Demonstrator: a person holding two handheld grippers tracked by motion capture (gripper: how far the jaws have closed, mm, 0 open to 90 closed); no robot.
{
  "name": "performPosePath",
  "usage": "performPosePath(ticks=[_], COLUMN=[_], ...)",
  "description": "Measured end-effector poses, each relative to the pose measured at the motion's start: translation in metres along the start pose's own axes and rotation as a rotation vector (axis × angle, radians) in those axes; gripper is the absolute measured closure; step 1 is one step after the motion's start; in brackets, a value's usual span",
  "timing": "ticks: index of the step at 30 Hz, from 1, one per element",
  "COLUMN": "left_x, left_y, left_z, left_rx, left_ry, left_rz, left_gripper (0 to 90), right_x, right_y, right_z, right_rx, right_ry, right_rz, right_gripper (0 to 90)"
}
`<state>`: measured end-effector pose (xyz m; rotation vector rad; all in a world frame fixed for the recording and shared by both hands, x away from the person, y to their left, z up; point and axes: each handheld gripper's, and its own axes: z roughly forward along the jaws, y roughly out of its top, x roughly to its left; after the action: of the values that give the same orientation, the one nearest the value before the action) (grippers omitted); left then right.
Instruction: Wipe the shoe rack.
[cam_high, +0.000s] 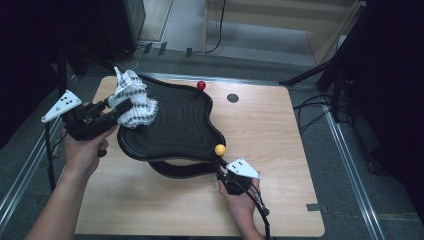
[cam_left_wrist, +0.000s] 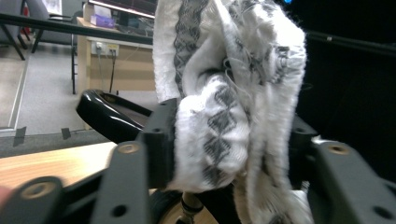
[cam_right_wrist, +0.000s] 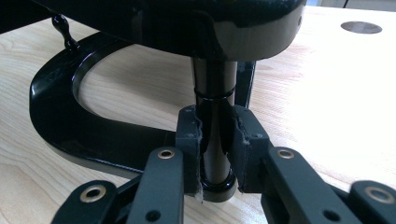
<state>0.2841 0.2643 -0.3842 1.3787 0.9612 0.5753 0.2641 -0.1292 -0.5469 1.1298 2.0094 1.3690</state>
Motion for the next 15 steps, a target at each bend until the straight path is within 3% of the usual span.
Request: performPosePath(ticks=[2,4,7,11,13,15], left_x=[-0.001,0.002,0.007,0.023,0.034,0.046], left_y=[0.001,0.001,0.001,-0.005,-0.014,-0.03], left_z=[-0.002,-0.006,-0.013,-0.03,-0.04,-0.048], left_rx=[-0.011,-0.032,-0.036,-0.064,-0.048,-0.008], left_ry=[0.014,0.012,0.029,0.105,0.158,0.173], left_rz=[0.014,-0.004,-0.002,-0.048,-0.071,-0.103], left_gripper=[62.4,77.0,78.9,79.2,79.2,79.2], right_x=[0.0,0.0,0.0,-0.001,-0.002,-0.004], right_y=[0.0,0.0,0.0,0.0,0.0,0.0], right_z=[0.0,0.0,0.0,0.0,0.0,-0.001], right_rx=[0.0,0.0,0.001,0.001,0.002,0.001], right_ry=[0.0,0.001,0.001,0.0,-0.006,-0.008], right_rz=[0.0,-0.001,-0.002,-0.004,-0.001,0.003], right_gripper=[74.9,74.9,74.9,75.0,75.0,75.0])
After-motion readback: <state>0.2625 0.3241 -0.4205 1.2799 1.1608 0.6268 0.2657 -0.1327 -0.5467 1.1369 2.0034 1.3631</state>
